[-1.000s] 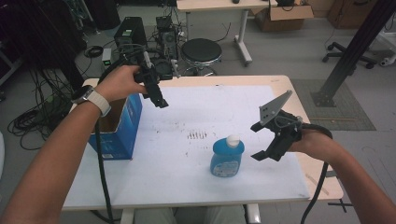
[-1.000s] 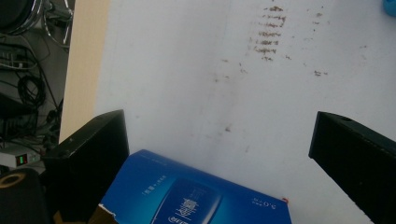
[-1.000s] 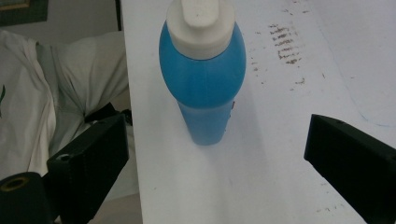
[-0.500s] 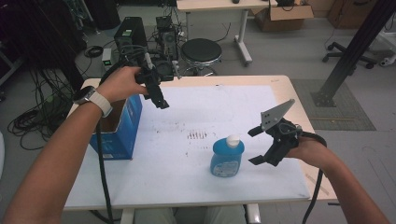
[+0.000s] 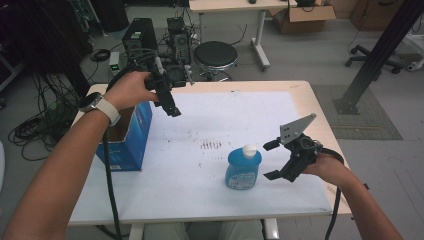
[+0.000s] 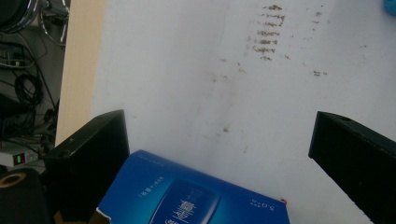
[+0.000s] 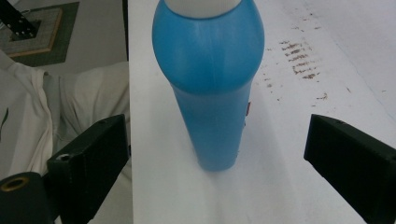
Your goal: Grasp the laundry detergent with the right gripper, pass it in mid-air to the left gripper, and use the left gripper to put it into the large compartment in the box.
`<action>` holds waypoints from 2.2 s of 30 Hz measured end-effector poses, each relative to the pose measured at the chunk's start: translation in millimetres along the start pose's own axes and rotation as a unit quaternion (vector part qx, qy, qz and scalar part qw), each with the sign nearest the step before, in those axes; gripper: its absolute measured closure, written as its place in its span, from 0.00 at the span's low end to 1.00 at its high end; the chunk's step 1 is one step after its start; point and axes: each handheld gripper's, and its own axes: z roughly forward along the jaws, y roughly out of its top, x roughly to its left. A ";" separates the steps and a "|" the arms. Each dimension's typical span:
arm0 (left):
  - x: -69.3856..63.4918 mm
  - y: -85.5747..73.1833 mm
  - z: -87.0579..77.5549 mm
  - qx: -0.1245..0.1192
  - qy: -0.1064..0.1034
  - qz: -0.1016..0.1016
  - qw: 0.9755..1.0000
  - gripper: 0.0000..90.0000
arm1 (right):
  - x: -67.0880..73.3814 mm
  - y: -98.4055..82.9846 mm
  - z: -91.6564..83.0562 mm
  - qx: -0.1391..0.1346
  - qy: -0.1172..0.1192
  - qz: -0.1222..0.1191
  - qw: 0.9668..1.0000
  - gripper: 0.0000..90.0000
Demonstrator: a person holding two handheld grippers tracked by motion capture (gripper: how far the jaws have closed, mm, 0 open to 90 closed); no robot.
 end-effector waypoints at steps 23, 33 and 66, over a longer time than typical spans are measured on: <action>-2.0 3.5 0.9 0.002 -0.002 0.003 1.000 0.06 | -1.3 -21.7 14.9 -0.030 0.014 0.017 0.999 0.08; -2.3 3.2 0.2 0.003 0.000 0.005 1.000 0.06 | -0.8 -31.3 19.8 -0.075 0.014 0.024 0.997 0.08; -2.5 4.2 0.7 0.002 0.000 0.005 1.000 0.06 | -1.2 -35.5 48.0 -0.109 0.011 0.023 0.994 0.09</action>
